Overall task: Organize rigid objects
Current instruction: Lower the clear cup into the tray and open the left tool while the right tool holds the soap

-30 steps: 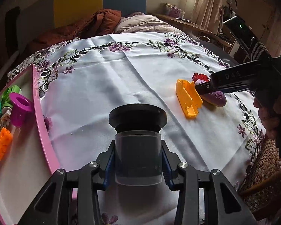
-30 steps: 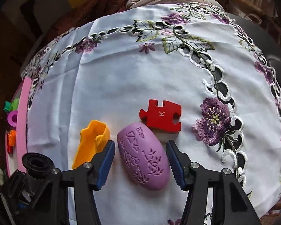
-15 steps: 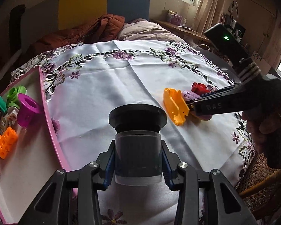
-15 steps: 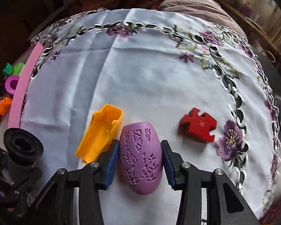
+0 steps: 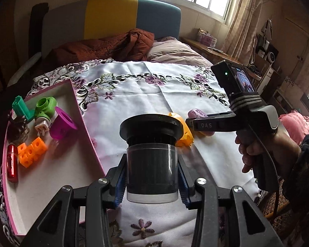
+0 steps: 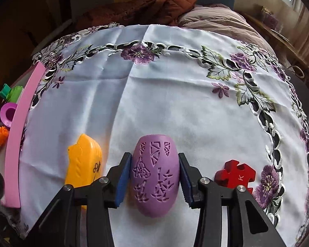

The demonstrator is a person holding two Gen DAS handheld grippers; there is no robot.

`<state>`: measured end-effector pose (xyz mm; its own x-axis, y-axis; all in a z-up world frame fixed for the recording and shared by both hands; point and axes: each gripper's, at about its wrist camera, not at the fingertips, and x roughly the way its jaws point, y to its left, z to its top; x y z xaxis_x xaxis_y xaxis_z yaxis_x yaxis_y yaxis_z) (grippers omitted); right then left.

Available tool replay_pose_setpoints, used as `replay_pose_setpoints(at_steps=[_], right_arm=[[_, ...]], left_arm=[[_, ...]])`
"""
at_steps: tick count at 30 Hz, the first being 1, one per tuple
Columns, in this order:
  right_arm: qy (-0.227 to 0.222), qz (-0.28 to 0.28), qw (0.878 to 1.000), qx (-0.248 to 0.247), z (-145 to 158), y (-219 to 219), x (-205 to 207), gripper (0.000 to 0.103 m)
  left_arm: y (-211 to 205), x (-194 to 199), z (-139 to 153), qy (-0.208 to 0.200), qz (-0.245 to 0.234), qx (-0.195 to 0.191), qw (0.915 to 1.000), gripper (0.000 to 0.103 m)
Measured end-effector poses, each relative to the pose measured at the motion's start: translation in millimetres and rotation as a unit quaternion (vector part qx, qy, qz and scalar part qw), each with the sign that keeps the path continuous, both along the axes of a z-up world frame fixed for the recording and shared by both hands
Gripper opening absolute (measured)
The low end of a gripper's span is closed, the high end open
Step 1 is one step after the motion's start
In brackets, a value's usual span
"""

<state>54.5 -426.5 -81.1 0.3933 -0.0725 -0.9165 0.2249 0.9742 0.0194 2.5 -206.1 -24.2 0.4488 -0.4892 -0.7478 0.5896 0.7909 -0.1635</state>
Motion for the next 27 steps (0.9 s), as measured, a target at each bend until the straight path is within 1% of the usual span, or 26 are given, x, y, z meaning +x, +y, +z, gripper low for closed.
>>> replay_pose_setpoints(at_steps=[5,9,14,19,23,27], right_arm=[[-0.002,0.005,1.000,-0.008,-0.9,0.6,0.9,0.045],[-0.003,0.021,0.999,-0.032,-0.8,5.6,0.5,0.047],[-0.003,0.025,0.999,-0.046,-0.1,7.3,1.2,0.047],[-0.004,0.026,0.998,-0.050,-0.2,8.9,1.0,0.047],[-0.005,0.020,0.999,-0.035,-0.4,4.6,0.8,0.047],[-0.005,0.027,0.999,-0.047,-0.9,7.5,0.9,0.047]], left_arm=[[7.8,-0.5,5.2,-0.007,0.014,0.002,0.9999,0.043],[14.1,-0.5,9.5,-0.009,0.024,0.001,0.9997,0.043],[23.2,0.3,13.1,-0.011,0.039,0.000,0.9992,0.043],[32.1,1.8,13.8,-0.009,0.051,0.000,0.9987,0.043],[39.1,3.4,14.8,-0.008,0.062,-0.003,0.9981,0.043],[47.8,3.8,15.4,-0.007,0.068,-0.005,0.9976,0.043]])
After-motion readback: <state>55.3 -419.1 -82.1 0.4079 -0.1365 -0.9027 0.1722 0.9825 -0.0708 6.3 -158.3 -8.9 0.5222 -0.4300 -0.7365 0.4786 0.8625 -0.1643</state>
